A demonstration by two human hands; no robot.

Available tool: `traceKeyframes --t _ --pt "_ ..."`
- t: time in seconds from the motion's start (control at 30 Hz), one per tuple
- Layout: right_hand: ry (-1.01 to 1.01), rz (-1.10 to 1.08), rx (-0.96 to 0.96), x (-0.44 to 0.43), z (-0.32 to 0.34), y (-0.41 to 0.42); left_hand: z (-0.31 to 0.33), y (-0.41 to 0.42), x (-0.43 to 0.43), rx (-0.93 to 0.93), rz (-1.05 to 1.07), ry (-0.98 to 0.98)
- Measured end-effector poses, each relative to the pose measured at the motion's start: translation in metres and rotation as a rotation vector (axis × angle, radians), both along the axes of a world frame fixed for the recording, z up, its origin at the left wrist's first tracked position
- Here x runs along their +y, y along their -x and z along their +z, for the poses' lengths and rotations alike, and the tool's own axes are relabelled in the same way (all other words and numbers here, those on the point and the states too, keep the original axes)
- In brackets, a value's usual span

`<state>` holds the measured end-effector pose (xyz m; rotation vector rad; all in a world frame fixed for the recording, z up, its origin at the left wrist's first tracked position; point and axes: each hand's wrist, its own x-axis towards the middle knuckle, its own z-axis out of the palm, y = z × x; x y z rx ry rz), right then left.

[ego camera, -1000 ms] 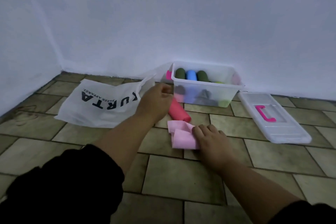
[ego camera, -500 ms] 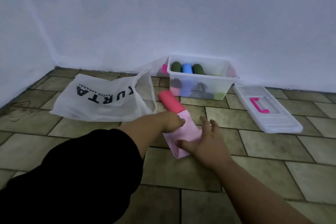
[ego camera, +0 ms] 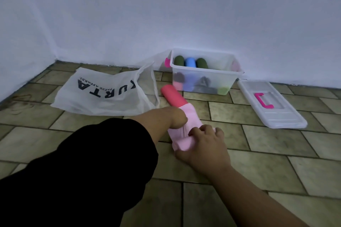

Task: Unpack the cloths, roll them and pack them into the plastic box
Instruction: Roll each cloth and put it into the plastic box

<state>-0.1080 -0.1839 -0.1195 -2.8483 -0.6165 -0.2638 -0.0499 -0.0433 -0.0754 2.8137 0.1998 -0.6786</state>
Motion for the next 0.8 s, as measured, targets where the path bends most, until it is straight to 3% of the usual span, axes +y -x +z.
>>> traceKeyframes --t 0.2,0.37,0.63,0.8 --pt "0.145 -0.002 0.111 -0.005 0.01 0.004 0.001 0.002 -0.002 -0.004 0.023 -0.019" --pt "0.338 0.144 0.266 -0.027 0.028 -0.013 -0.002 0.002 -0.001 0.008 -0.022 -0.062" --pt "0.316 0.338 0.318 -0.043 0.041 -0.035 0.001 0.007 -0.002 0.021 0.026 -0.049" --pt "0.352 0.34 0.375 -0.042 0.05 -0.045 0.007 0.012 -0.003 -0.001 -0.01 -0.046"
